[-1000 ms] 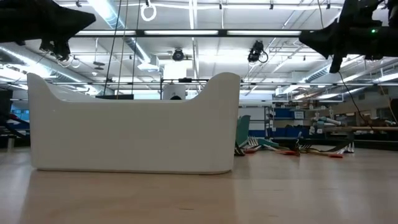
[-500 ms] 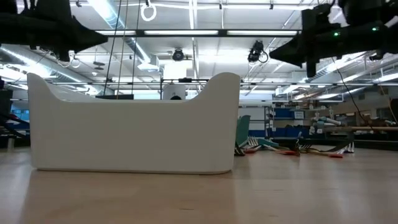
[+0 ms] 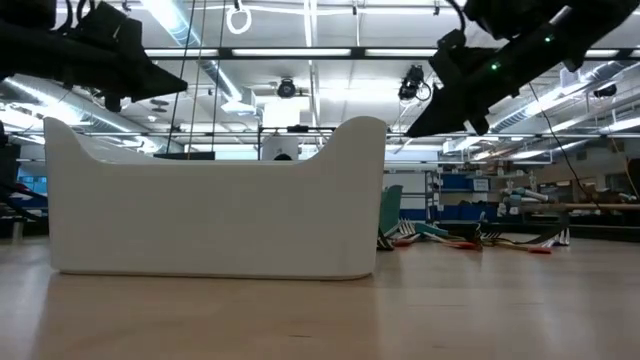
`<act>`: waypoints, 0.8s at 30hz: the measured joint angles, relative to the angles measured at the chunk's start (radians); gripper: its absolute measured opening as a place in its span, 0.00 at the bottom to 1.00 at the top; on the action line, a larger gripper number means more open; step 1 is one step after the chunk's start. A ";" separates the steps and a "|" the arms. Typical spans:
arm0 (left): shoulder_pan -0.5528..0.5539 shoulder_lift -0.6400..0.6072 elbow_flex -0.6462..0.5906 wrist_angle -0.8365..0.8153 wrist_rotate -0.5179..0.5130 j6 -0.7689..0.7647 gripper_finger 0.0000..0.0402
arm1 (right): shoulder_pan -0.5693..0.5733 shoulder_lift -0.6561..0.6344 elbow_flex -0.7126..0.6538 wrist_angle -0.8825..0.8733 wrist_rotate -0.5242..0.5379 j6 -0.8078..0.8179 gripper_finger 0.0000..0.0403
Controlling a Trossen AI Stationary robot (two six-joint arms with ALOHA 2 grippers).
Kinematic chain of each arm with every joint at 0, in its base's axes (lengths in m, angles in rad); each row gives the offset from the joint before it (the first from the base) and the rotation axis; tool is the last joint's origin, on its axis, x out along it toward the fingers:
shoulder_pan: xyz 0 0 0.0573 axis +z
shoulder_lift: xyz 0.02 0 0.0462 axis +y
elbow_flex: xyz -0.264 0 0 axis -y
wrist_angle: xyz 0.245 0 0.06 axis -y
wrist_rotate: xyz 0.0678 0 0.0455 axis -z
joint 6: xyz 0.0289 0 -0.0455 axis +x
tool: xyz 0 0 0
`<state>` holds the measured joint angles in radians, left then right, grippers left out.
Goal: Sort silverware by color (type)
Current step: Put the blue fork into the blue bin
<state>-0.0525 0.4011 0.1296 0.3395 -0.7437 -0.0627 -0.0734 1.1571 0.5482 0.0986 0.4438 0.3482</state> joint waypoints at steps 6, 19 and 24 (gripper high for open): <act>-0.001 0.077 0.062 -0.044 0.061 0.030 0.26 | 0.000 0.110 0.091 -0.177 -0.014 0.181 0.15; 0.044 0.136 0.082 -0.044 0.060 0.049 0.33 | 0.024 0.348 0.279 -0.472 -0.049 0.346 0.16; 0.043 0.134 0.082 -0.044 0.060 0.049 0.33 | 0.024 0.405 0.309 -0.521 -0.074 0.374 0.16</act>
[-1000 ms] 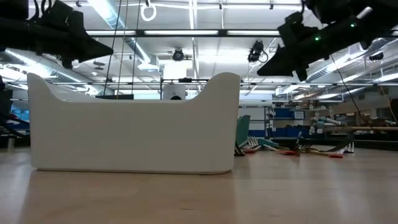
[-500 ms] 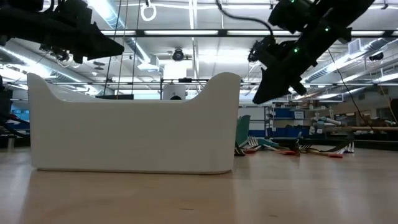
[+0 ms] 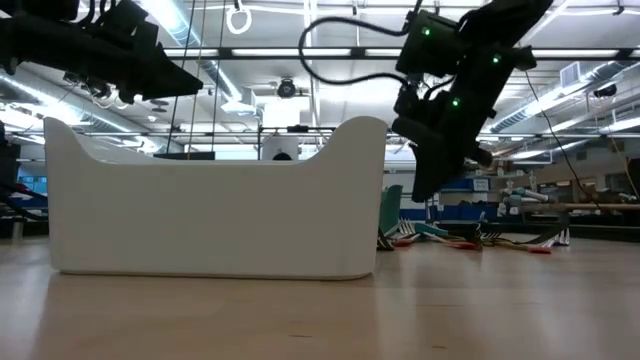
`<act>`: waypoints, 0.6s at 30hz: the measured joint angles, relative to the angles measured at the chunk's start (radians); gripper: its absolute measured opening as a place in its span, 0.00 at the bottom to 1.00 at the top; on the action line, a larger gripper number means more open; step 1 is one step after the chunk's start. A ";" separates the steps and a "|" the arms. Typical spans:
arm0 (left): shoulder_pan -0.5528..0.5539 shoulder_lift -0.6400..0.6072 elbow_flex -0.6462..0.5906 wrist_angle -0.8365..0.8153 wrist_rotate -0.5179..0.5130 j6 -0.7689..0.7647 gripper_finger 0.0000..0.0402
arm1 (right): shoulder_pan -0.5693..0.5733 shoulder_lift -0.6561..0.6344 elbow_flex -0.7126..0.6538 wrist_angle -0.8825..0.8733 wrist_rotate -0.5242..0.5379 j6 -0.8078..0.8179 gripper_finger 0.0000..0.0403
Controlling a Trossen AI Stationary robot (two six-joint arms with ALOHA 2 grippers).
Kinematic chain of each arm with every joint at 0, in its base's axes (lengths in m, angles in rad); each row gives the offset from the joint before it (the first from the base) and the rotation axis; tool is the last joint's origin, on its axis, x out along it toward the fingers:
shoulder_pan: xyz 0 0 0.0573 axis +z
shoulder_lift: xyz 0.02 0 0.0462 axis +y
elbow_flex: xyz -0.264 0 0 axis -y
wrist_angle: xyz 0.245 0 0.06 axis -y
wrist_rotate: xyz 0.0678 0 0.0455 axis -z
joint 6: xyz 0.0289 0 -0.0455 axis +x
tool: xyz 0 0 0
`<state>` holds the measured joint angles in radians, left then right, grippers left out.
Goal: Sort silverware by color (type)
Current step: Put the blue fork into the blue bin
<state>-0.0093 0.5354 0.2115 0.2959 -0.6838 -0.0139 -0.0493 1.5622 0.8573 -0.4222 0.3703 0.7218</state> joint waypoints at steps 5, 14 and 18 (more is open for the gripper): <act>0.000 0.000 0.000 0.018 0.000 0.001 0.33 | 0.001 0.025 0.002 -0.049 0.001 0.043 0.16; 0.000 0.001 0.000 0.068 0.000 0.002 0.33 | 0.004 0.024 -0.001 -0.101 0.001 0.083 0.16; 0.000 0.001 0.001 0.061 0.002 0.000 0.33 | 0.006 0.024 -0.001 -0.067 0.002 0.075 0.16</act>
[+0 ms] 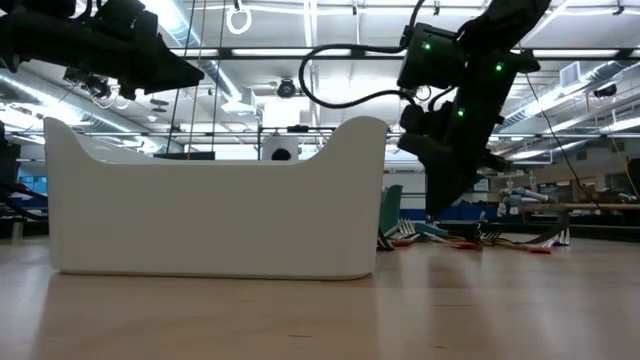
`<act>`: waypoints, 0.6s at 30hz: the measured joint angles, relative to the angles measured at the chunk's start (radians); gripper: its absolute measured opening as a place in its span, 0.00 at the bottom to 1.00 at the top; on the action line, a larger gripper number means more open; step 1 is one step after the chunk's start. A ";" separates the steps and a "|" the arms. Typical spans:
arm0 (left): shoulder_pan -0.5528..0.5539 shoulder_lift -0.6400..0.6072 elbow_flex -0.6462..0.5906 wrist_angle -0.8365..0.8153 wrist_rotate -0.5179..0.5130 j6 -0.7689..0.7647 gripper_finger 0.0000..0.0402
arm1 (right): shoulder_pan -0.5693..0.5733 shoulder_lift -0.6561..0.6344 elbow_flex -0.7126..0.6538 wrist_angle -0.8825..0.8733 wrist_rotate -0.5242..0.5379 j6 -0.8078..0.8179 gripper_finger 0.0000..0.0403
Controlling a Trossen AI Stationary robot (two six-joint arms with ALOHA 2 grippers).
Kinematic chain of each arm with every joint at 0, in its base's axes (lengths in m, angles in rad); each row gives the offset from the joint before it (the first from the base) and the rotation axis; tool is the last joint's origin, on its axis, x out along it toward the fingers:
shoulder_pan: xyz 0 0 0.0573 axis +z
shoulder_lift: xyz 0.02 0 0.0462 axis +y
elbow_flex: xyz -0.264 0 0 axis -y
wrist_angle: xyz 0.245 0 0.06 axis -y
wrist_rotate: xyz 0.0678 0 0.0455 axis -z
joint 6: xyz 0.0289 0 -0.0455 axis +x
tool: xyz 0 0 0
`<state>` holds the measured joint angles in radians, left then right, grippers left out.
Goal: Sort silverware by color (type)
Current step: Put the blue fork into the blue bin
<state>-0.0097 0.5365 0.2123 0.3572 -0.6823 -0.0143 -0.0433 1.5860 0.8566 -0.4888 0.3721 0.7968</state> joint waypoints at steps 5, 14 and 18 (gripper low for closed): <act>-0.001 0.000 0.000 -0.004 0.006 0.001 0.33 | 0.000 0.023 0.000 0.005 0.010 -0.012 0.18; -0.001 0.000 0.000 -0.012 0.006 0.012 0.33 | 0.000 0.077 -0.001 0.020 0.030 0.049 0.33; -0.001 0.000 0.000 -0.011 0.007 0.011 0.33 | 0.000 0.096 -0.001 0.024 0.027 0.046 0.31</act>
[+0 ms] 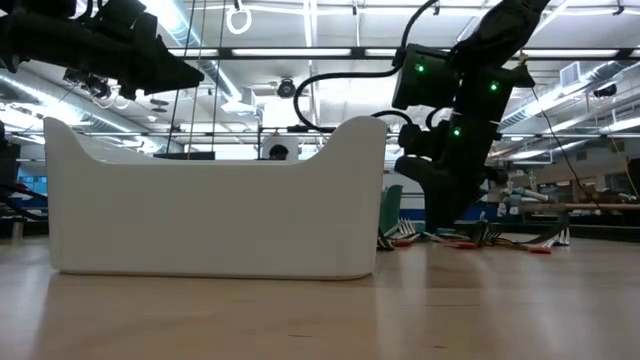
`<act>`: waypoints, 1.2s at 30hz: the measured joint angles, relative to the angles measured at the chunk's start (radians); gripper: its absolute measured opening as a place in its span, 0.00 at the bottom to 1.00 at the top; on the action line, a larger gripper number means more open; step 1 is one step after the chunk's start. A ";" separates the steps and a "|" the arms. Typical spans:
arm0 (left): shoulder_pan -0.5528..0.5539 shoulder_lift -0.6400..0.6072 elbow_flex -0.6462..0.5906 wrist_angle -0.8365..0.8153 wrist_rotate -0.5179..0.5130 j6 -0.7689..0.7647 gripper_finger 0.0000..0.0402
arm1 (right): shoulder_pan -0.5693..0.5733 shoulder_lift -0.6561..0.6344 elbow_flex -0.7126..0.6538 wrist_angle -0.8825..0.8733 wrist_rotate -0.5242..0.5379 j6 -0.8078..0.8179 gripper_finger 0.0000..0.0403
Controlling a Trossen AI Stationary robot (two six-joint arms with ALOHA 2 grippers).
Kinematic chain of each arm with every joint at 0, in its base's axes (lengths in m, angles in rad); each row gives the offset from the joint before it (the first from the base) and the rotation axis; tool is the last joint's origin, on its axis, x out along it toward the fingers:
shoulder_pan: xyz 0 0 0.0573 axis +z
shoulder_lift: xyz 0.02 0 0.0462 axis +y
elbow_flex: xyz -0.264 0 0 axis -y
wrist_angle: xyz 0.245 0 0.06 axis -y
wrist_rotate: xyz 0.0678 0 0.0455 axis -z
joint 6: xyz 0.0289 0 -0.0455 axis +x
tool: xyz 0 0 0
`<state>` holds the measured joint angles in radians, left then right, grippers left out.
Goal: Sort silverware by color (type)
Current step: Put the blue fork into the blue bin
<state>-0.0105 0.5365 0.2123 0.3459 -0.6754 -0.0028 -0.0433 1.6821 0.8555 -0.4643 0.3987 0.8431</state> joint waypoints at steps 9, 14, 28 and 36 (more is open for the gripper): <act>0.000 0.000 0.000 0.000 0.000 -0.012 0.33 | 0.001 0.014 0.000 0.001 -0.007 -0.009 0.18; 0.000 0.000 0.000 0.000 0.000 -0.012 0.33 | 0.001 0.012 0.001 0.000 -0.034 -0.034 0.10; 0.000 0.000 0.000 -0.025 0.000 -0.013 0.33 | 0.002 0.004 0.017 -0.015 -0.049 -0.043 0.06; 0.000 0.000 0.000 -0.039 0.000 -0.021 0.33 | 0.002 0.004 0.027 -0.025 -0.076 -0.061 0.06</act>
<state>-0.0109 0.5362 0.2123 0.3066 -0.6750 -0.0241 -0.0418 1.6859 0.8822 -0.4889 0.3229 0.7817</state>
